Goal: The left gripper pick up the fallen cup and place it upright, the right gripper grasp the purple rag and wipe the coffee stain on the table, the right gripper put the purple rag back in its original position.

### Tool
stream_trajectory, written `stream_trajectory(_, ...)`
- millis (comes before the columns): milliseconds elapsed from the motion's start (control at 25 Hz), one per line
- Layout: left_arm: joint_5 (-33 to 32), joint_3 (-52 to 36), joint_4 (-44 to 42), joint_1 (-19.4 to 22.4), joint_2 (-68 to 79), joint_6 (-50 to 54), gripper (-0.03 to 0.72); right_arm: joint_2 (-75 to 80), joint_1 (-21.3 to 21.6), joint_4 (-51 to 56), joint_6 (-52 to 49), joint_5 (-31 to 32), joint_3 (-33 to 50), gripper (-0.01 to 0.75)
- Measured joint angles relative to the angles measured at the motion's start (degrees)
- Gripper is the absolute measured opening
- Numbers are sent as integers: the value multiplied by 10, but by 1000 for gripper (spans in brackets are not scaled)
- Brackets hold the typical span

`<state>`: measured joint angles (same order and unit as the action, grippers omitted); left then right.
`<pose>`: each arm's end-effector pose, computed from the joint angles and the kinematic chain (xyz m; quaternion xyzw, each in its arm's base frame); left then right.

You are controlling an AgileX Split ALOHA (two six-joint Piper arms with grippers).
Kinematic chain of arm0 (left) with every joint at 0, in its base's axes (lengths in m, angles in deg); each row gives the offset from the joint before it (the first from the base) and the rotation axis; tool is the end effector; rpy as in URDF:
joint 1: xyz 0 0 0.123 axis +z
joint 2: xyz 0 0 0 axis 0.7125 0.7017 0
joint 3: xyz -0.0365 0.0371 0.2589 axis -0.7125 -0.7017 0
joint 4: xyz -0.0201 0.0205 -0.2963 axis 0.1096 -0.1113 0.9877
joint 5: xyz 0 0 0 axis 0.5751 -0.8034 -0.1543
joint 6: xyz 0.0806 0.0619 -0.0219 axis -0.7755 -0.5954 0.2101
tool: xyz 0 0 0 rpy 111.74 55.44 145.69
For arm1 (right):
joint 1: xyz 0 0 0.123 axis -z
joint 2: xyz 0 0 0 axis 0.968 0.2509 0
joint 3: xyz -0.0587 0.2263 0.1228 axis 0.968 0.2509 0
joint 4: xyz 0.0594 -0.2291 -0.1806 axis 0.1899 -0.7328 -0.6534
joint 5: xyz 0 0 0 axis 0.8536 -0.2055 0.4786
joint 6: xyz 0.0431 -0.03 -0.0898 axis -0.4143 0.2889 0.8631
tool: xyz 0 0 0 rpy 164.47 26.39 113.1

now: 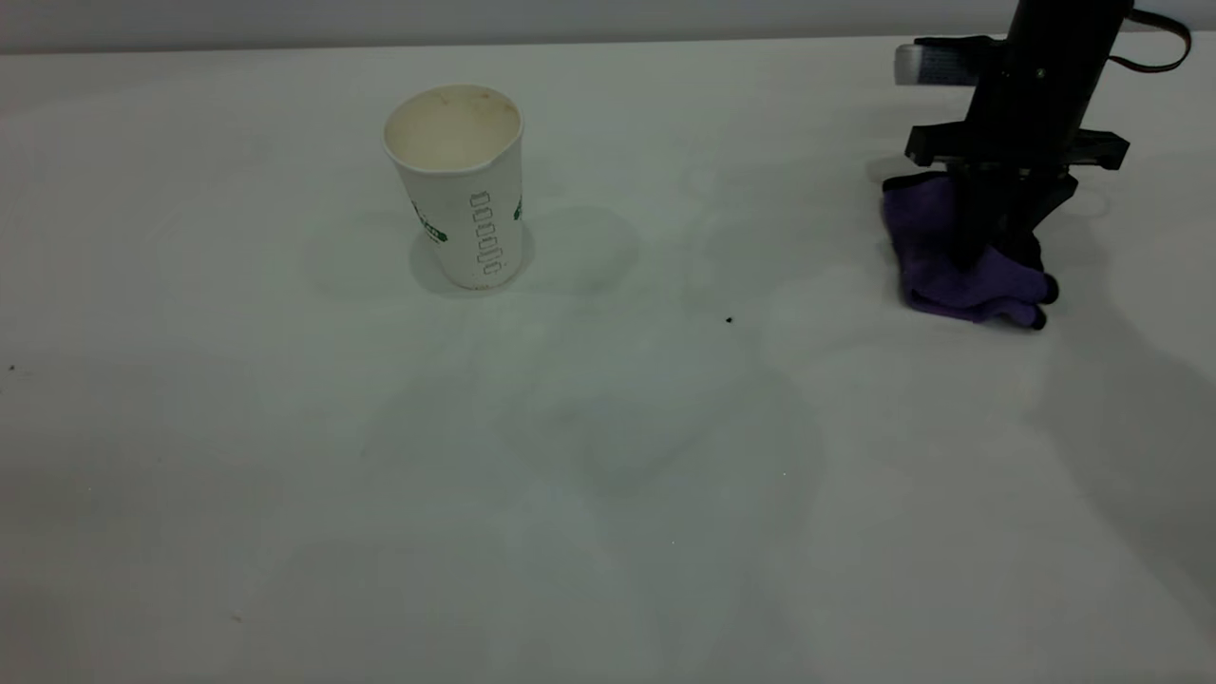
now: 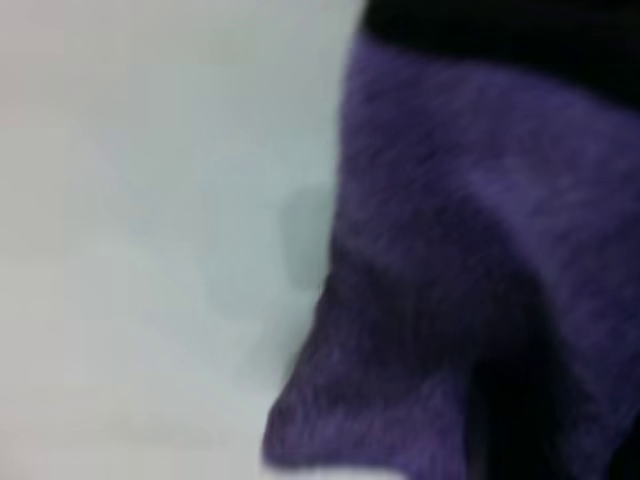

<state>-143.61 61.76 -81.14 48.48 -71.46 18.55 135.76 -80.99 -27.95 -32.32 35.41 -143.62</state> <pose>0.0632 0.0034 0.2855 0.0147 0.8670 0.0348 0.4968 0.4917 0.0662 -0.0494 0.0940 -0.9883 -0.0902 0.0799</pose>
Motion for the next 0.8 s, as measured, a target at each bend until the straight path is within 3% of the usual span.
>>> stream_trajectory(160, 0, 0, 0, 0, 0, 0, 538, -55, -1, 15, 1, 15, 3, 427)
stream_trajectory(440, 0, 0, 0, 0, 0, 0, 538, -187, -8, 22, 2, 20, 18, 450)
stream_trajectory(600, 0, 0, 0, 0, 0, 0, 538, -290, -14, 27, 5, 22, 99, 441)
stream_trajectory(800, 0, 0, 0, 0, 0, 0, 538, -436, -14, 27, 22, 25, 273, 429)
